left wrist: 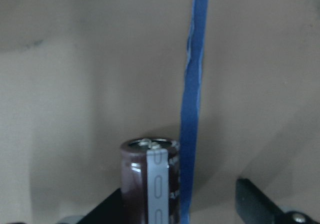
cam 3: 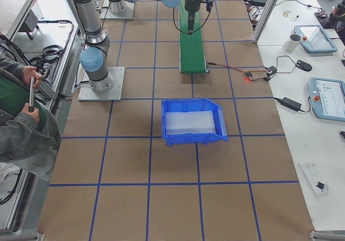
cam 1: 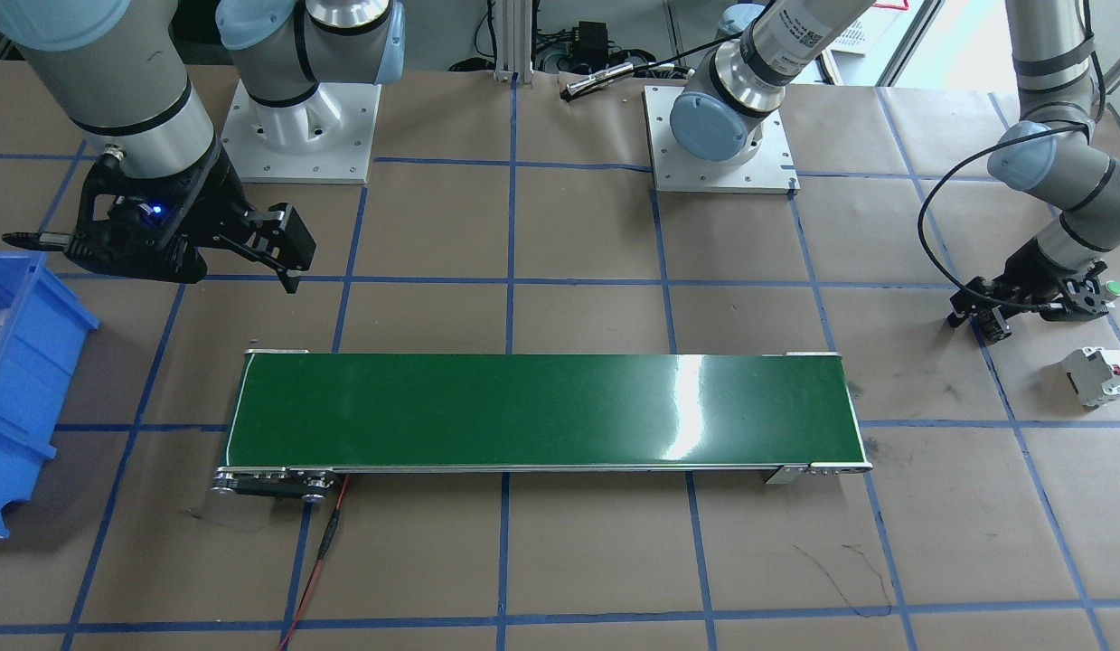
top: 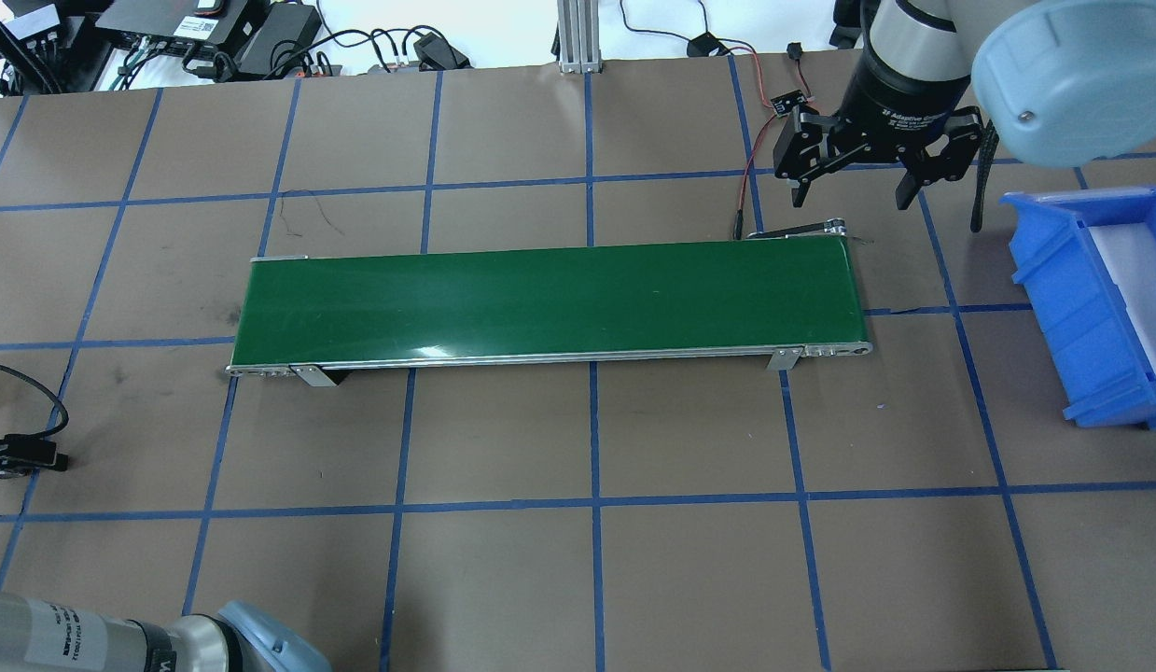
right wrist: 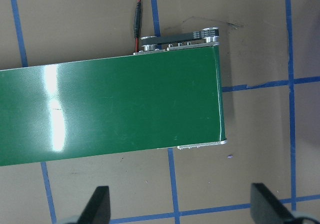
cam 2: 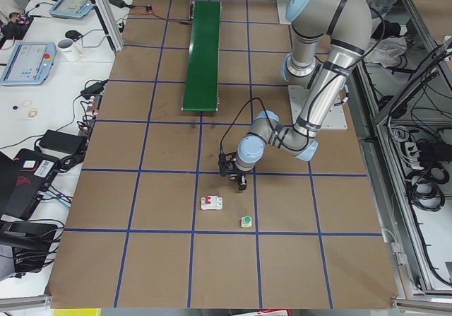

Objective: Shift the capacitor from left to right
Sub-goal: 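Lower the left gripper over the brown capacitor and align with it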

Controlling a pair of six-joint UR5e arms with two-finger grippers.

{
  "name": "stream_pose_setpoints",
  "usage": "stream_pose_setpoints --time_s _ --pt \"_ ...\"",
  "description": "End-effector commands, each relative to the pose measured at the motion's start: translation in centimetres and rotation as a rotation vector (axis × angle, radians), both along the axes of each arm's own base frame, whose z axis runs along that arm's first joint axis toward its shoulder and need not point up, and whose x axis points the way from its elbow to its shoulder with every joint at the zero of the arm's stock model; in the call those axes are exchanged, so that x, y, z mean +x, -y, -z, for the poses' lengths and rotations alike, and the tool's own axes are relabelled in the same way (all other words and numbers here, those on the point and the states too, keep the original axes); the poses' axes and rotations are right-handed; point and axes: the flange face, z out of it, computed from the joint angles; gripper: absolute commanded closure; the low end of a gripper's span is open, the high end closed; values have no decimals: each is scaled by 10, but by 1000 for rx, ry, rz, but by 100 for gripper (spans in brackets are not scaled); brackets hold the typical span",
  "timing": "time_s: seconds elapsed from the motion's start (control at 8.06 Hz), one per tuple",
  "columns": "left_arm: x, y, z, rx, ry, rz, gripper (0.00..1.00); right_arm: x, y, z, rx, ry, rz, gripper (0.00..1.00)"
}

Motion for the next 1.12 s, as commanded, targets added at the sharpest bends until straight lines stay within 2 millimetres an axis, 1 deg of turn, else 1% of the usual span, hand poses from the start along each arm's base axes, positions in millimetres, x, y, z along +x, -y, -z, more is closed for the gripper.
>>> stream_pose_setpoints --time_s 0.0,0.12,0.25,0.37,0.5,0.74,0.87,0.99 --pt "5 -10 -15 84 80 10 12 0 0 0 -1 0 0 0" --pt "5 -10 -22 80 88 9 12 0 0 0 -1 0 0 0" --pt "5 -10 -23 76 89 10 13 0 0 0 -1 0 0 0" --pt "5 -9 -23 74 92 15 15 0 0 0 -1 0 0 0" --pt "5 -9 -16 78 81 24 20 0 0 0 0 0 0 0" --pt "10 -6 -17 72 87 33 15 0 0 0 -1 0 2 0" --pt "19 -2 -27 62 113 32 13 -1 0 0 -1 0 3 0" --pt "28 3 -42 50 144 29 9 -1 0 0 -1 0 2 0"
